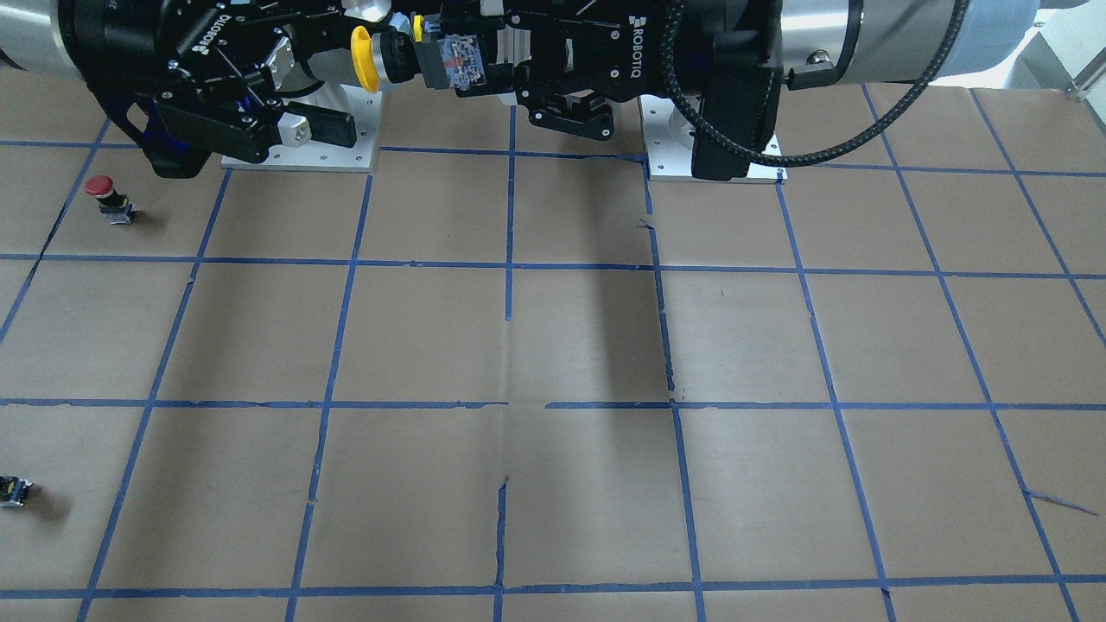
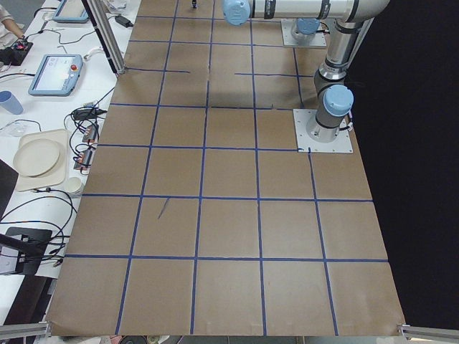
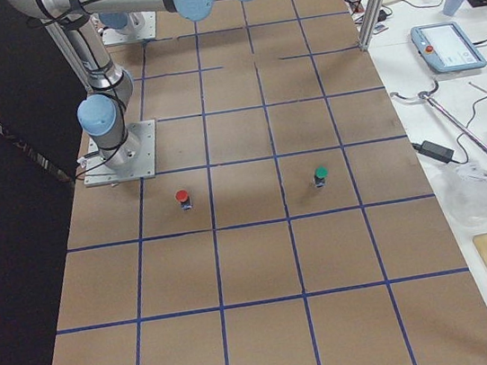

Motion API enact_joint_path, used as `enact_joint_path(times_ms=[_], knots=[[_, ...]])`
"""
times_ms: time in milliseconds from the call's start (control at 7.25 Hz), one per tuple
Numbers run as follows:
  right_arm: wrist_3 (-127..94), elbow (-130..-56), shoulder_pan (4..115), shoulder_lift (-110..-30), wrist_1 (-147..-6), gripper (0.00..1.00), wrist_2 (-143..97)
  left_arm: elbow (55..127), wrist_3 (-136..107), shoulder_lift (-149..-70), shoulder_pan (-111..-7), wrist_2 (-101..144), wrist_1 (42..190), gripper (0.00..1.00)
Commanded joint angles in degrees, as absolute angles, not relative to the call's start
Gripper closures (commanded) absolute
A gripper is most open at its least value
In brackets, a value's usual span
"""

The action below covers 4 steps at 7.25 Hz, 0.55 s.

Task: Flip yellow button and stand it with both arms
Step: 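Grasp the yellow button with the right gripper beside the left gripper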

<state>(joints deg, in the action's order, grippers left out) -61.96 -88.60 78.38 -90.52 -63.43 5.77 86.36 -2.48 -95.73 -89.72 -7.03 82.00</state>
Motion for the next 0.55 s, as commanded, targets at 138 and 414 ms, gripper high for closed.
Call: enact_joint_path(times_ms=[138,414], knots=[[-62.7,-88.7,78.4,-91.8,-63.3,0.00,5.7,86.8,-2.5,-95.7,-89.6,-6.6,81.1,0.91],[-62.7,-88.7,78.4,-91.8,-63.3,0.26,5.4,87.0,-2.9,-95.5,-89.6,-6.7,81.0,0.91]])
